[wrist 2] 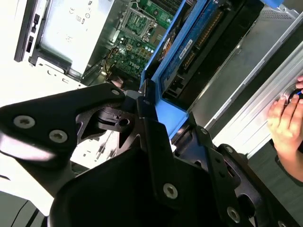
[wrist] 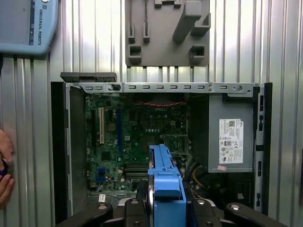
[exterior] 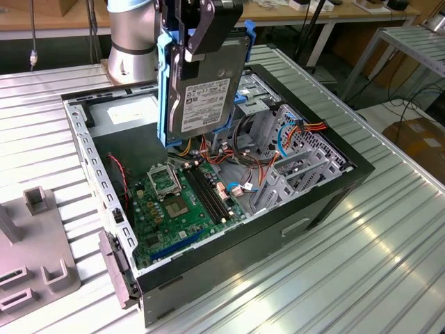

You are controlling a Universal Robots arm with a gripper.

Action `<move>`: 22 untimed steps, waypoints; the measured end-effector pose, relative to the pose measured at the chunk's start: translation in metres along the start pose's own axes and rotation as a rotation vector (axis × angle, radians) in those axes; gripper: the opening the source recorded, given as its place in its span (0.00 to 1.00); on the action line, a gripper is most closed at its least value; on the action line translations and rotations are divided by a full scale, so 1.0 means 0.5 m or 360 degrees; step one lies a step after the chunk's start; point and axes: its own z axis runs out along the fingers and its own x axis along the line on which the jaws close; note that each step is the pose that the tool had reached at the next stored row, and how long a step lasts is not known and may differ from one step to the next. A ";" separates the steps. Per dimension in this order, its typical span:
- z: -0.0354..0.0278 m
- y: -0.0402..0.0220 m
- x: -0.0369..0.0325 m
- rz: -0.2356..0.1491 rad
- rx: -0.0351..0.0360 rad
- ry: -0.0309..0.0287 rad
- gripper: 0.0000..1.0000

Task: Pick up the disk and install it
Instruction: 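Insert the disk into the insertion slot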

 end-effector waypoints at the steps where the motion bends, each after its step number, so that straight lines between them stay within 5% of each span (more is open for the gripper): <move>1: 0.000 0.000 0.000 0.0000 0.0000 0.00000 0.37; 4: 0.001 -0.003 0.000 0.0000 0.0000 -0.00003 0.37; 7: 0.002 -0.021 0.000 0.0000 0.0000 0.00000 0.37; 18: 0.008 -0.106 0.000 0.0000 0.0000 0.00018 0.37; 22: 0.008 -0.109 0.002 0.0000 0.0000 0.00031 0.37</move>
